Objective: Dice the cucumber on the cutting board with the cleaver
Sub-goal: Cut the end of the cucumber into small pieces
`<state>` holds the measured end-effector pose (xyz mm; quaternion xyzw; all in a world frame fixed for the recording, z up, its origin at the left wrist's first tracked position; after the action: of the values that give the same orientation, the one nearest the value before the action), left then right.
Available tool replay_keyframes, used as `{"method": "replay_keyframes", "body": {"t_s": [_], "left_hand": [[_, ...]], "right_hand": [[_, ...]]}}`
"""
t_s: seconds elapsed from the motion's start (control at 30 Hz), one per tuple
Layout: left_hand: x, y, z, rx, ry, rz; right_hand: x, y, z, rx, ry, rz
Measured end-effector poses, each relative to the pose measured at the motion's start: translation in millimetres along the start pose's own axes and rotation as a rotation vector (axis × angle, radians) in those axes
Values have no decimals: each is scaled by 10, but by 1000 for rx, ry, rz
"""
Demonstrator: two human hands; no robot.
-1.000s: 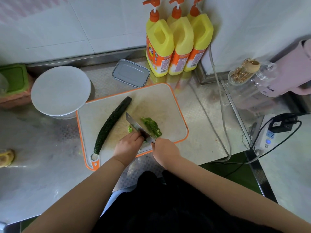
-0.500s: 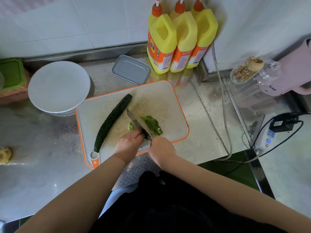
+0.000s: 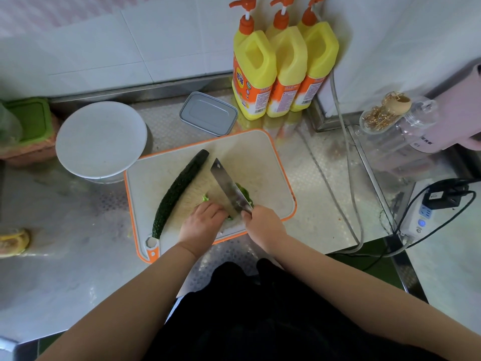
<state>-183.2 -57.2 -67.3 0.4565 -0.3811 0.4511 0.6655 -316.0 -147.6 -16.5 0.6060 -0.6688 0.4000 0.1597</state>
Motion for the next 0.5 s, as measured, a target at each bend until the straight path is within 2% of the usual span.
{"method": "replay_keyframes", "body": {"t_s": [0.1,0.17,0.3,0.5], "left_hand": [[97,-142,-77,197,27,-34],[146,-249,-120,267,-13,-28],[159,-372,-139,250,-99,-17],[227,-317,-97,174,-13,31]], "right_hand": [[3,65,-71,16,-8,-4],[-11,70,-112,16,-16,6],[-101,42,-134,25,-48,3],[-242,41,-84,-14,-124,30]]}}
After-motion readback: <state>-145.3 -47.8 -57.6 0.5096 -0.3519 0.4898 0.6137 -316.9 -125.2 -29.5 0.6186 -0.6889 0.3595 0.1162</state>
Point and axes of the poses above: each hand's wrist, its own z-axis towards the middle knuckle, its own x-axis out of the back of the hand, y = z × x, the point moved 4 cm from there along z, towards the middle knuckle, and after that the axes turned 10 degrees about -x, right-handed, at the moved point
